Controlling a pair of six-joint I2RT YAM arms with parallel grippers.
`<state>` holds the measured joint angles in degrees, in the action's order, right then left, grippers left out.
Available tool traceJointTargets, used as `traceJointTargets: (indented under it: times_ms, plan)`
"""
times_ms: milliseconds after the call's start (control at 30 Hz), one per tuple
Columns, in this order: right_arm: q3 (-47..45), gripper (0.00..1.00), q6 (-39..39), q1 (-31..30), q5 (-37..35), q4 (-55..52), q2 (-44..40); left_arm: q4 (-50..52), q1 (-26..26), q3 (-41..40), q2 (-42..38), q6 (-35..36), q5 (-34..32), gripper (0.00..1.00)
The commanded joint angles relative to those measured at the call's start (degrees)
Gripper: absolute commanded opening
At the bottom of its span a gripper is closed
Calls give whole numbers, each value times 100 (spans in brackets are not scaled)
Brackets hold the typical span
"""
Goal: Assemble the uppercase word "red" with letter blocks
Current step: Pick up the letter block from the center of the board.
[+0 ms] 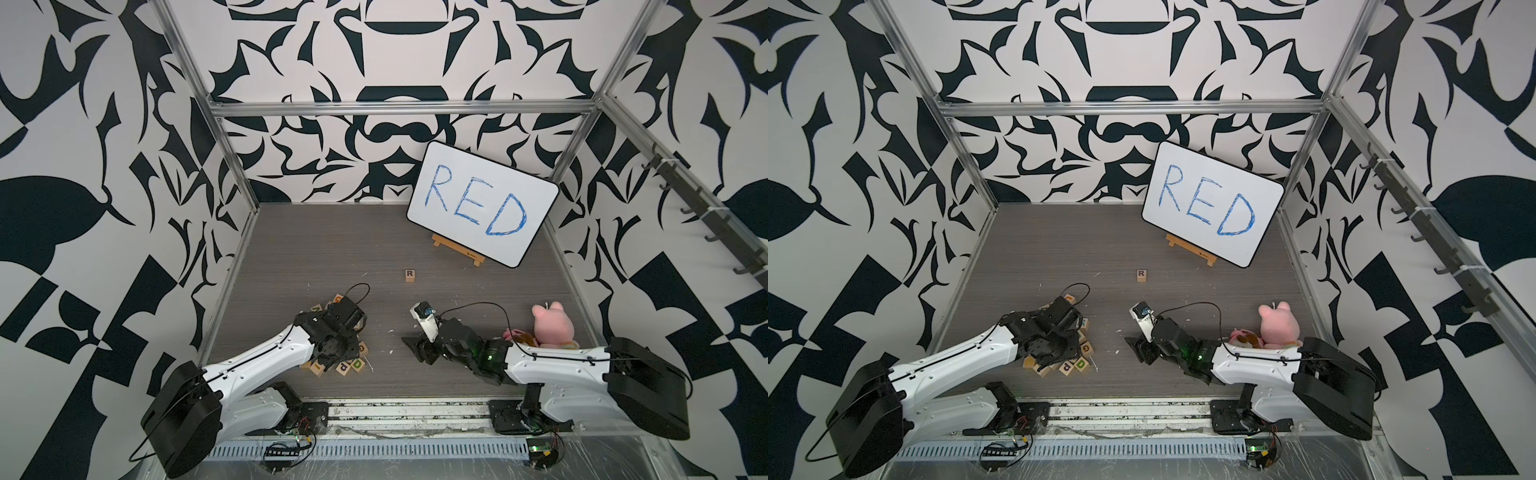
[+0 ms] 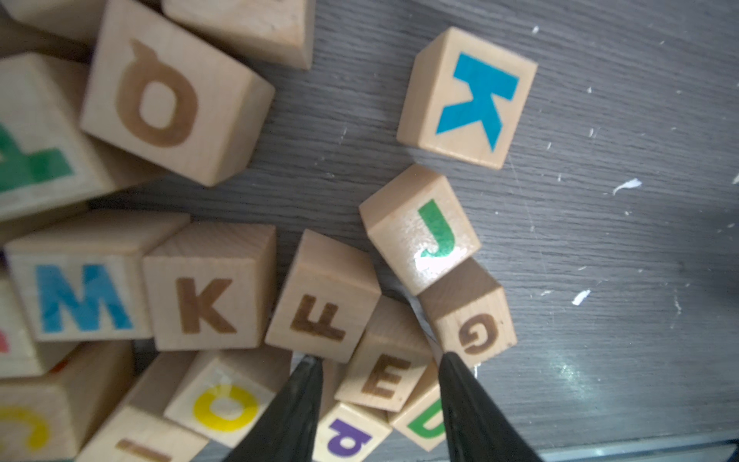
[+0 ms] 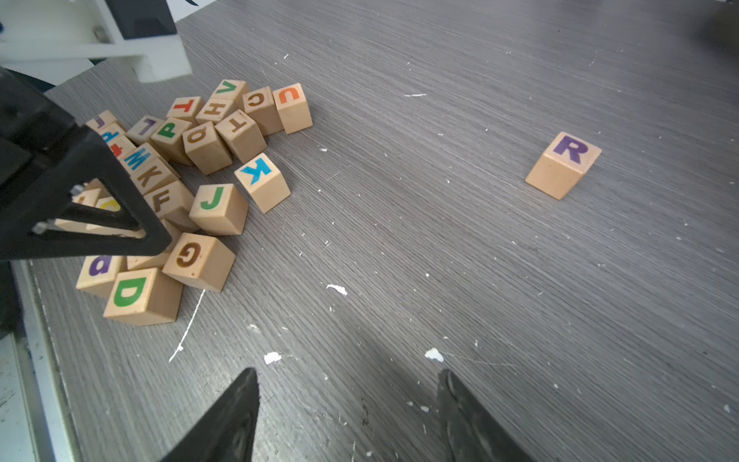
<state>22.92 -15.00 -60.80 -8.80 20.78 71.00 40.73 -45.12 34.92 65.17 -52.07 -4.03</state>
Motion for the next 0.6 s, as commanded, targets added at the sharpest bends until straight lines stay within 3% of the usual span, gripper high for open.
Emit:
traceJointTargets:
  times_ms: [0, 267, 567]
  plan:
    - [123, 69, 66, -11, -87, 76, 10, 68, -23, 132, 125, 118, 69, 50]
    - [99, 69, 71, -5, -96, 76, -52, -32, -18, 100, 275, 181, 216, 49]
    - [79, 69, 59, -11, -122, 75, -69, 180, -21, 167, 434, 153, -55, 46]
